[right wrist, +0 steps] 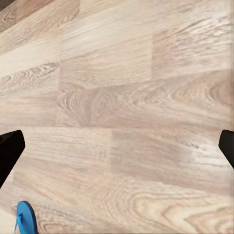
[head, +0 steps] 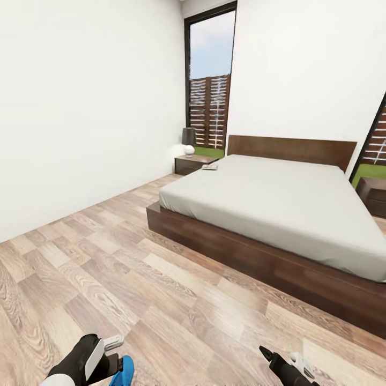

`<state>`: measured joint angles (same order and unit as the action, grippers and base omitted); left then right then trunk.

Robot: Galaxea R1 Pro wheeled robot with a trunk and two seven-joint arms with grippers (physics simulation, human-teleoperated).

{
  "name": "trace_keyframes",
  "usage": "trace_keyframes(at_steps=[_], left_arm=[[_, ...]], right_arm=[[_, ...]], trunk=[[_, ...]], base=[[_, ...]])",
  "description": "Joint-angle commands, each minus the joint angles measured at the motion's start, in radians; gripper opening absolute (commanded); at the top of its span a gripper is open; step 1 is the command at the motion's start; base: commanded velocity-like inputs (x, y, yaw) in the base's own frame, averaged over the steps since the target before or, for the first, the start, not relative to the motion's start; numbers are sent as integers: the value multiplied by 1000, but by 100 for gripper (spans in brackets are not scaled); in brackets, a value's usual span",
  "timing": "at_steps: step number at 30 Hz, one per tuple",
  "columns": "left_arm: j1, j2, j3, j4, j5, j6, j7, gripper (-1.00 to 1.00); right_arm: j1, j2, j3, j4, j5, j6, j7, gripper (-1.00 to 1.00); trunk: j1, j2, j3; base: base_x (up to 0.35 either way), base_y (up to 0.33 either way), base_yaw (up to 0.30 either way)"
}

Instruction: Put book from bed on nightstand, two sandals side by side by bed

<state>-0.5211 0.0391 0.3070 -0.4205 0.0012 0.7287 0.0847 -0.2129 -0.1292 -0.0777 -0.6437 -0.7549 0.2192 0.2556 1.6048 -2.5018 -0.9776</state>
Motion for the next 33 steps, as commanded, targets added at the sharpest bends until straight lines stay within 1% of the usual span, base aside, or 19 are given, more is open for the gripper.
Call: trace_keyframes(at_steps=[1,22,33], left_arm=[[0,-1,5,-1,1,5,3,100],[0,-4,5,-3,0,5,2,100],[0,-3,4,-9,0,4,0,100]], right_arm=[[0,0,-4,-1,-8,8,3,100],[0,0,-6,-1,-8,10,3,100],[0,-4,-7,-5,-9,12,9,100]], trunk=[[0,-1,-5],[10,-6,-86],[10,-6,-86]], base=[[0,0,0],[0,0,0],[0,0,0]])
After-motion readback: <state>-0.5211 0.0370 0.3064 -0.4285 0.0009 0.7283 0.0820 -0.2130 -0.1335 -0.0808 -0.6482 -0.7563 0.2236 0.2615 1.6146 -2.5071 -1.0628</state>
